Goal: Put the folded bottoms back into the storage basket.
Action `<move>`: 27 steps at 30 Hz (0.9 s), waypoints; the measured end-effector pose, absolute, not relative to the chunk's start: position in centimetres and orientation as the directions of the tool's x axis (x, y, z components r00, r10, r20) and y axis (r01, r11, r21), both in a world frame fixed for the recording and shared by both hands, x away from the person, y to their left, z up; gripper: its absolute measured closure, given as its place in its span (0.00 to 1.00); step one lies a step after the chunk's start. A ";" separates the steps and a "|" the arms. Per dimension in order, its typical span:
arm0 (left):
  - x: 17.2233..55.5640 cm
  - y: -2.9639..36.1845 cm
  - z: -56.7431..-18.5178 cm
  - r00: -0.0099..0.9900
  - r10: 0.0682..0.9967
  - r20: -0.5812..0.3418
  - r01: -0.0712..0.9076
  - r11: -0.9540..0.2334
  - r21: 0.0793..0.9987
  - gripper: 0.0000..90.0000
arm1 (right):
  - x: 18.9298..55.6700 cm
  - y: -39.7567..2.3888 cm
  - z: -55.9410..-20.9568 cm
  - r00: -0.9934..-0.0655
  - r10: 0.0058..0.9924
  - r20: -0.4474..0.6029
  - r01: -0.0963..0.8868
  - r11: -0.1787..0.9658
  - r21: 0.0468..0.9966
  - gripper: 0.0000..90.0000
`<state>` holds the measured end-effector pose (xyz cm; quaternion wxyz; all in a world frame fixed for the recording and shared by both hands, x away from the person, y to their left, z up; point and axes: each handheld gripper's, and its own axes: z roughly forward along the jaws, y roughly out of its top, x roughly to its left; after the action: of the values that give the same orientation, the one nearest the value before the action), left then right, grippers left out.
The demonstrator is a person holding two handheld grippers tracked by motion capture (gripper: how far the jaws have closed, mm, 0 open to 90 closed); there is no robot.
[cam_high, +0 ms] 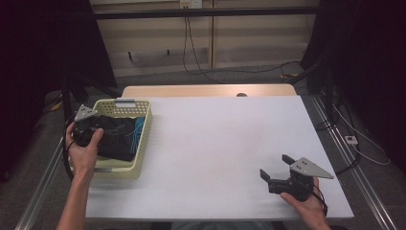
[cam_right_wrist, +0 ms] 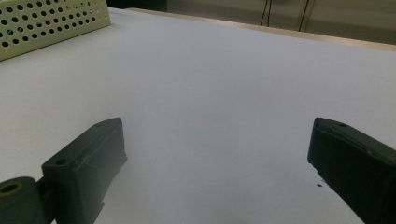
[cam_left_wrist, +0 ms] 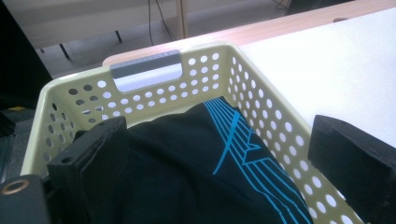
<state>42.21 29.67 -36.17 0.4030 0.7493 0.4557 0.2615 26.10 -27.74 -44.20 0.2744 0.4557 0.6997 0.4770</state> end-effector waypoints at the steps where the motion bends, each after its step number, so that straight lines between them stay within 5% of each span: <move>1: 42.0 29.7 -36.1 0.445 0.895 0.027 0.465 -0.257 0.847 0.06 | 26.1 -27.7 -44.2 -0.435 0.899 0.050 0.376 0.131 0.917 0.04; 27: 38.1 30.6 -35.3 0.477 0.879 0.011 0.394 -0.225 0.891 0.06 | 26.3 -27.6 -44.2 -0.426 0.903 0.052 0.380 0.127 0.916 0.04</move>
<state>38.06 30.64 -35.32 0.4465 0.7342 0.4335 0.2714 26.25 -27.64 -44.21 0.2753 0.4594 0.6985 0.4746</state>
